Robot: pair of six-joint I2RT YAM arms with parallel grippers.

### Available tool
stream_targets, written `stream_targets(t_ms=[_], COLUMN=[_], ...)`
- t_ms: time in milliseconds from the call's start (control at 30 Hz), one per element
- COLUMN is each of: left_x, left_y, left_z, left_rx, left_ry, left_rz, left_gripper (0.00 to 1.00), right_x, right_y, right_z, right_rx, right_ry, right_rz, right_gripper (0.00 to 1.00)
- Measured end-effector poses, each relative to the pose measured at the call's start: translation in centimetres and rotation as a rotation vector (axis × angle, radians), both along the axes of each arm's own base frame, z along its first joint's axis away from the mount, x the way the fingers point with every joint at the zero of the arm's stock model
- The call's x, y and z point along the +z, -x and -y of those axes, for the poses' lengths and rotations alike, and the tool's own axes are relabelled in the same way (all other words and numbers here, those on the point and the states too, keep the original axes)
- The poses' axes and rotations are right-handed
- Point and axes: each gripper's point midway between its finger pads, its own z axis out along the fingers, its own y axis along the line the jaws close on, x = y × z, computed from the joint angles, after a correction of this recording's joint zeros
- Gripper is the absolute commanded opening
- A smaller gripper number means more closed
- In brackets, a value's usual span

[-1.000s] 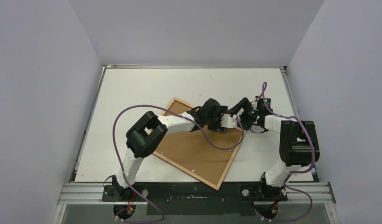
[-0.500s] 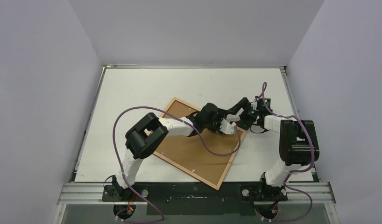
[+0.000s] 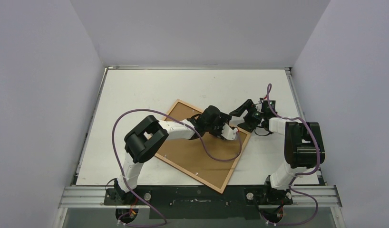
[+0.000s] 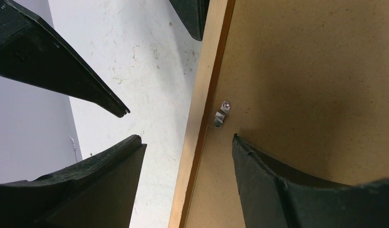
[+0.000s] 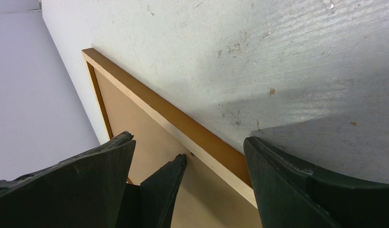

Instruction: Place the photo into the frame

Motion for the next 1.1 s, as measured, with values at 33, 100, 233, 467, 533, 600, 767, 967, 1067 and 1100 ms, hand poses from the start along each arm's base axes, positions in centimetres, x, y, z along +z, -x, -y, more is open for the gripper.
stream_targets(t_ms=[33,100,233,467,533,600,767,967,1067,1100], left_x=[0.0,0.0,0.1,0.5,0.6,0.8,0.6,0.2,0.2,0.1], left_y=[0.0,0.0,0.0,0.1,0.2,0.3,0.4,0.4,0.4,0.3], left_z=[0.0,0.0,0.1,0.6,0.9,1.1,1.3,1.1,1.1,1.1], left_rx=[0.0,0.0,-0.004,-0.019,-0.024,-0.029,-0.034,-0.036,-0.035,-0.035], left_ry=[0.0,0.0,-0.001,0.01,0.017,0.023,0.021,0.01,0.009,0.008], left_rz=[0.0,0.001,0.007,0.029,0.037,0.043,0.047,0.043,0.043,0.043], left_gripper=[0.66,0.66,0.66,0.66,0.66,0.66,0.66,0.66,0.65,0.66], right_x=[0.0,0.0,0.0,0.0,0.0,0.0,0.0,0.0,0.0,0.0], right_y=[0.0,0.0,0.0,-0.1,-0.1,-0.1,-0.1,-0.1,-0.1,-0.1], right_z=[0.0,0.0,0.0,-0.1,-0.1,-0.1,-0.1,-0.1,-0.1,-0.1], right_rx=[0.0,-0.001,-0.002,-0.008,-0.009,-0.009,-0.01,-0.01,-0.011,-0.011], right_ry=[0.0,-0.002,-0.004,-0.011,-0.012,-0.014,-0.015,-0.015,-0.016,-0.016], right_rz=[0.001,0.001,0.006,0.011,0.012,0.014,0.016,0.016,0.016,0.016], right_gripper=[0.9,0.9,0.9,0.9,0.9,0.9,0.9,0.9,0.9,0.9])
